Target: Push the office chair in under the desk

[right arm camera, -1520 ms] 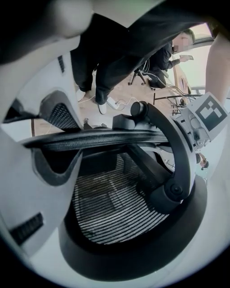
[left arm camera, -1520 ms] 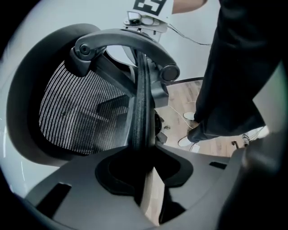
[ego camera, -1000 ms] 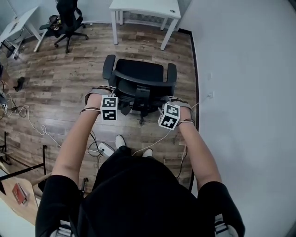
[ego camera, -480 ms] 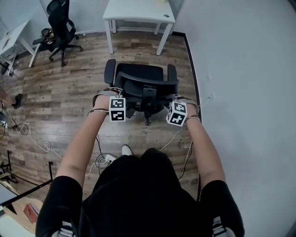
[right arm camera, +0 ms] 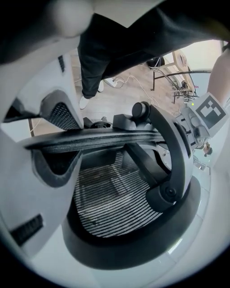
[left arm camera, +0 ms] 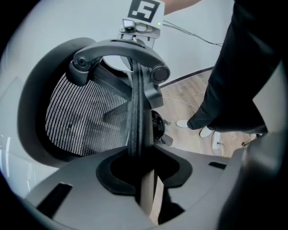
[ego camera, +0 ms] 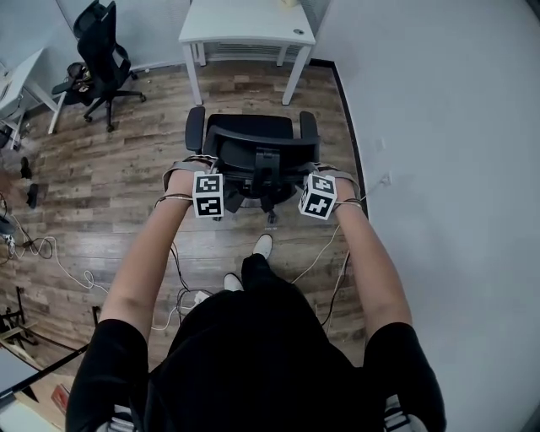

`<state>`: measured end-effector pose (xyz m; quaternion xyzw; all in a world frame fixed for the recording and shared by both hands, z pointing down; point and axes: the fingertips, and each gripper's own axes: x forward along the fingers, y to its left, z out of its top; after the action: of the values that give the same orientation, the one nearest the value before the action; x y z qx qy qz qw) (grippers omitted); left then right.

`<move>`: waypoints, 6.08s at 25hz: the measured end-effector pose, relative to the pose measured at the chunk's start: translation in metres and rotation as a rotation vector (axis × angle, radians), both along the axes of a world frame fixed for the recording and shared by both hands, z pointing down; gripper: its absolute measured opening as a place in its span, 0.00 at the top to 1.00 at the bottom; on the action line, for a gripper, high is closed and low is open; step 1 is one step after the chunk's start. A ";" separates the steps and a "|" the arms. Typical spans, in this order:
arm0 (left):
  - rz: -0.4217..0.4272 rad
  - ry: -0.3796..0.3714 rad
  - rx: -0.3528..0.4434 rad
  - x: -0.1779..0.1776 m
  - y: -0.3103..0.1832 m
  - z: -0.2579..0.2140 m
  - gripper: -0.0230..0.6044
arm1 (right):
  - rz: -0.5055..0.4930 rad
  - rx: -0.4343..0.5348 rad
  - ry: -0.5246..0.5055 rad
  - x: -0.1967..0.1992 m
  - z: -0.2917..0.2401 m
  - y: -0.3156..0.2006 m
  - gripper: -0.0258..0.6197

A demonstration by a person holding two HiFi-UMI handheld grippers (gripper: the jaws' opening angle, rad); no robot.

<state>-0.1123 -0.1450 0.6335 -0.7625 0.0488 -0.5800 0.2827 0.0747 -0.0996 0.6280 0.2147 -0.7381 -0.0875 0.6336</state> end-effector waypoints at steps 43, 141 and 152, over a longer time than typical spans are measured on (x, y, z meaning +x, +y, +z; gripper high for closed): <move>-0.105 -0.023 -0.017 0.047 -0.252 -0.009 0.79 | -0.073 0.024 -0.015 0.048 -0.017 -0.256 0.76; -0.113 0.224 -0.065 0.058 -0.560 -0.059 0.60 | 0.014 0.056 -0.209 0.047 -0.059 -0.540 0.74; -0.322 0.892 -0.181 0.074 -0.526 -0.154 0.65 | 0.180 0.246 -0.776 0.025 -0.162 -0.527 0.74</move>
<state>-0.0387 -0.6708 0.4799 -0.9411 0.2320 -0.2349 0.0734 0.0996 -0.6266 0.4664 0.3695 -0.8845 -0.0321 0.2830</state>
